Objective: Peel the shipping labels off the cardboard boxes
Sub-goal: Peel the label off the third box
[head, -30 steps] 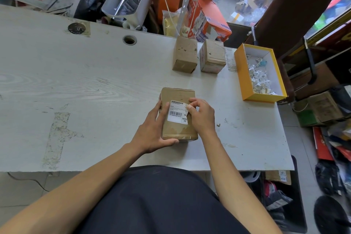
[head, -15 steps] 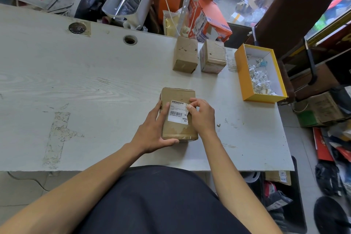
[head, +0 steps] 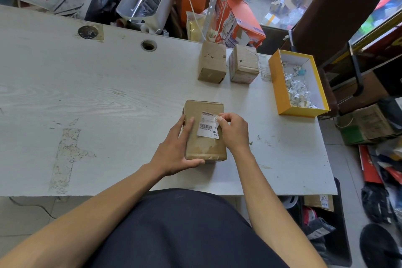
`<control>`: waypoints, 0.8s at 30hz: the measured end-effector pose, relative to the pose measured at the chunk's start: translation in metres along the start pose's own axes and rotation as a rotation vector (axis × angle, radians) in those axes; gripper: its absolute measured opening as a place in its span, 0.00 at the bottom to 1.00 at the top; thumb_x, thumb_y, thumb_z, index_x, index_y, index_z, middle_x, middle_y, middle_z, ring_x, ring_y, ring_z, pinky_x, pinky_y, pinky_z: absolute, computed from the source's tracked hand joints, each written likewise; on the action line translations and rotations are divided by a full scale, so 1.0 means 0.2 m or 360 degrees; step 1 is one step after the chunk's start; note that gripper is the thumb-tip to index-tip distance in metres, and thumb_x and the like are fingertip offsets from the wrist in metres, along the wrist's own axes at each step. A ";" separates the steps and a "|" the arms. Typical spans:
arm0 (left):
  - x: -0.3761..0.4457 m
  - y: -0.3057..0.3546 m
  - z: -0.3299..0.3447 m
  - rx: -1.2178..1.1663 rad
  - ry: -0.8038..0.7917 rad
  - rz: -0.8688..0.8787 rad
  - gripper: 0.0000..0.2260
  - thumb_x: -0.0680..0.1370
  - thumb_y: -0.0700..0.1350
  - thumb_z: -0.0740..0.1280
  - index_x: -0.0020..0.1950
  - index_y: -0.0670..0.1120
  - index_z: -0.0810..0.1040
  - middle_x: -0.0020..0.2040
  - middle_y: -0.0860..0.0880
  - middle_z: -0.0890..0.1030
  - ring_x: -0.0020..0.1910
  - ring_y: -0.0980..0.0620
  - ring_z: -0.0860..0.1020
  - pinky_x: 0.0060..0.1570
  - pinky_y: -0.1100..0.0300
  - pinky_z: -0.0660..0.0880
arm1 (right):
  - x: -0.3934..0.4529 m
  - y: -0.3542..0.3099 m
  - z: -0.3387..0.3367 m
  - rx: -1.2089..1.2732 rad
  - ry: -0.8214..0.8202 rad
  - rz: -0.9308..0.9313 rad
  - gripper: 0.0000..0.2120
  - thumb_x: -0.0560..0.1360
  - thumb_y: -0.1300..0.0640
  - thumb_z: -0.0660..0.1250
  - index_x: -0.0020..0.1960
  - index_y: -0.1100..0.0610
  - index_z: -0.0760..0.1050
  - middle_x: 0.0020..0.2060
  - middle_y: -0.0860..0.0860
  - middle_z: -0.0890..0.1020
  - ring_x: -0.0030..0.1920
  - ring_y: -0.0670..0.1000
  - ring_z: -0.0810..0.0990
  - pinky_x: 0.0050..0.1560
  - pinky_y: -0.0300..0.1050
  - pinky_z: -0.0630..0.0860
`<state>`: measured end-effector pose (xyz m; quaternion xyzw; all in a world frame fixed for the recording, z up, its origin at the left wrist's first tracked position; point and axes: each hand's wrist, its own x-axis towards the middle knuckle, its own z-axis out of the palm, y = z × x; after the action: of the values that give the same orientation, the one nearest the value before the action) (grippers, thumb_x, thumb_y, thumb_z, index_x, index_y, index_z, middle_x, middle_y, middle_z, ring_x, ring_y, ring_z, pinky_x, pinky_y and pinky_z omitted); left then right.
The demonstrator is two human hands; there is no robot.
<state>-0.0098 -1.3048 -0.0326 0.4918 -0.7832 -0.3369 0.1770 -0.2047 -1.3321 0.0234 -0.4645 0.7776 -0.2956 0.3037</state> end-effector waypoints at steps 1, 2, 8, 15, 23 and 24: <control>0.00 0.00 0.00 -0.0003 0.0000 -0.0001 0.56 0.64 0.67 0.74 0.81 0.58 0.40 0.81 0.55 0.40 0.79 0.52 0.52 0.59 0.48 0.76 | 0.00 0.00 0.00 -0.0001 0.0003 0.0004 0.06 0.76 0.57 0.67 0.43 0.58 0.79 0.49 0.49 0.83 0.48 0.48 0.78 0.46 0.40 0.70; 0.00 0.00 0.00 -0.0004 -0.0002 -0.0001 0.56 0.65 0.67 0.74 0.81 0.58 0.40 0.81 0.55 0.40 0.78 0.52 0.52 0.59 0.48 0.76 | 0.00 0.00 0.00 0.0001 0.0008 0.0012 0.06 0.76 0.57 0.66 0.43 0.58 0.79 0.49 0.49 0.83 0.48 0.48 0.78 0.47 0.40 0.71; 0.01 -0.01 0.01 -0.0010 -0.0004 0.0012 0.56 0.64 0.70 0.71 0.80 0.59 0.40 0.81 0.55 0.40 0.78 0.51 0.52 0.59 0.48 0.76 | 0.00 0.00 0.00 0.0057 0.0021 0.0054 0.06 0.76 0.56 0.67 0.42 0.57 0.79 0.46 0.46 0.82 0.47 0.48 0.79 0.42 0.38 0.71; 0.01 -0.01 -0.01 0.0022 -0.0071 -0.0013 0.57 0.63 0.70 0.71 0.80 0.59 0.38 0.81 0.54 0.40 0.79 0.50 0.52 0.60 0.46 0.76 | -0.01 -0.04 -0.02 0.0088 -0.0027 0.0164 0.08 0.77 0.55 0.66 0.41 0.55 0.79 0.39 0.43 0.80 0.41 0.42 0.78 0.37 0.36 0.70; 0.05 0.00 -0.13 0.0083 -0.0294 -0.0049 0.57 0.65 0.67 0.75 0.81 0.56 0.41 0.81 0.54 0.42 0.79 0.50 0.53 0.68 0.48 0.70 | -0.01 -0.15 -0.07 -0.0019 -0.0149 0.0277 0.12 0.77 0.57 0.65 0.38 0.62 0.79 0.37 0.47 0.82 0.39 0.48 0.78 0.35 0.40 0.70; 0.06 0.00 -0.15 0.0094 -0.0325 -0.0042 0.56 0.65 0.67 0.75 0.81 0.55 0.42 0.81 0.53 0.43 0.79 0.50 0.54 0.69 0.49 0.69 | -0.02 -0.16 -0.07 -0.0028 -0.0159 0.0290 0.13 0.77 0.58 0.65 0.36 0.61 0.78 0.35 0.47 0.81 0.37 0.47 0.77 0.34 0.40 0.69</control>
<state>0.0028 -1.3250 -0.0113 0.4701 -0.8002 -0.3642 0.0772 -0.1967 -1.3391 0.0575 -0.4086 0.8030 -0.2366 0.3636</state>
